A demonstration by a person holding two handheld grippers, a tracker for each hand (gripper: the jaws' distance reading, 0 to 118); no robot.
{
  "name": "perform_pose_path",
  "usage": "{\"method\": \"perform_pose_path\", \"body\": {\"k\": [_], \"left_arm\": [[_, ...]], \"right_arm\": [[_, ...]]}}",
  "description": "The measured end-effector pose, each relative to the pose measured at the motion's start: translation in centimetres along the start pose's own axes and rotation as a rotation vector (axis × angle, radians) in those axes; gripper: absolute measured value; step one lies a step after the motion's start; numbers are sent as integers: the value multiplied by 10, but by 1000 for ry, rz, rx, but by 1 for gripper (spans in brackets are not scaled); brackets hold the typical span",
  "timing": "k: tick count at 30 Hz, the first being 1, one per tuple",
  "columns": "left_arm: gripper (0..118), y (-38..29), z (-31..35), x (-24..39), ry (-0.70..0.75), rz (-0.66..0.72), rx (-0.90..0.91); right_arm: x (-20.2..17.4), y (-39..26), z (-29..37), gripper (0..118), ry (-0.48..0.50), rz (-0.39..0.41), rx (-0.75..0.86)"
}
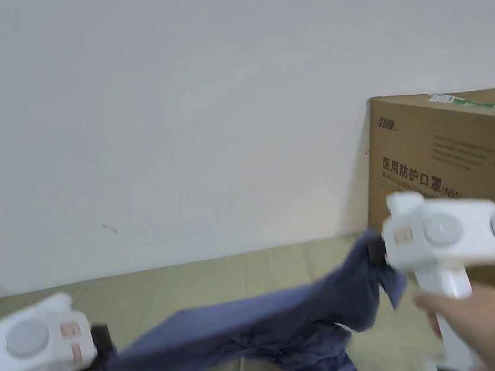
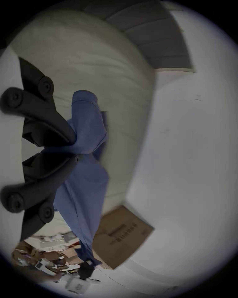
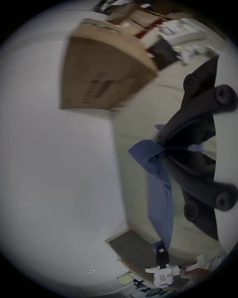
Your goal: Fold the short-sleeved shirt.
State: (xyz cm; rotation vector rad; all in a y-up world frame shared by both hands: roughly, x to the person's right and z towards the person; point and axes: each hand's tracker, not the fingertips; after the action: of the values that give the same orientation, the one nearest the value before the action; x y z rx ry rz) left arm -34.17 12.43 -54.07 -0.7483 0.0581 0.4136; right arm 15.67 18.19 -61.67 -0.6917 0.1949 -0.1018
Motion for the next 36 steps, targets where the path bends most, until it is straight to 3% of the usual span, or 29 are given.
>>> {"method": "perform_pose_path", "body": {"k": [4, 8, 11, 16, 21, 26, 27, 28, 29, 30, 31, 36], "left_arm": [[3, -83, -15, -37, 21, -30, -142], [3, -145, 11, -62, -3, -22, -192], [3, -175, 43, -68, 10, -83, -195], [3, -215, 108, -70, -3, -138, -188], [3, -241, 155, -78, 28, -167, -184], [6, -248, 172, -91, 14, -57, -199], [16, -248, 174, -91, 15, -49, -188], [34, -247, 177, -91, 20, -40, -169], [77, -245, 180, -91, 21, -29, -150], [101, -244, 184, -91, 11, -13, -144], [106, -242, 189, -90, -1, 9, -121], [104, -220, 230, -67, -100, 36, 30]], "right_arm": [[41, -117, -5, 4, 25, -18, -202], [63, -212, 40, 4, 98, -35, -335], [65, -264, 86, 4, 117, 3, -410], [54, -307, 150, 4, 139, 29, -455], [42, -331, 178, 4, 173, -99, -505], [25, -338, 176, 4, 132, -36, -504], [23, -338, 174, 6, 116, -41, -501], [22, -337, 173, 18, 106, -48, -497], [22, -337, 172, 56, 81, -58, -488], [21, -336, 171, 83, 65, -62, -489], [20, -335, 172, 94, 56, -64, -483], [6, -305, 199, 94, 45, 2, -317]]}}
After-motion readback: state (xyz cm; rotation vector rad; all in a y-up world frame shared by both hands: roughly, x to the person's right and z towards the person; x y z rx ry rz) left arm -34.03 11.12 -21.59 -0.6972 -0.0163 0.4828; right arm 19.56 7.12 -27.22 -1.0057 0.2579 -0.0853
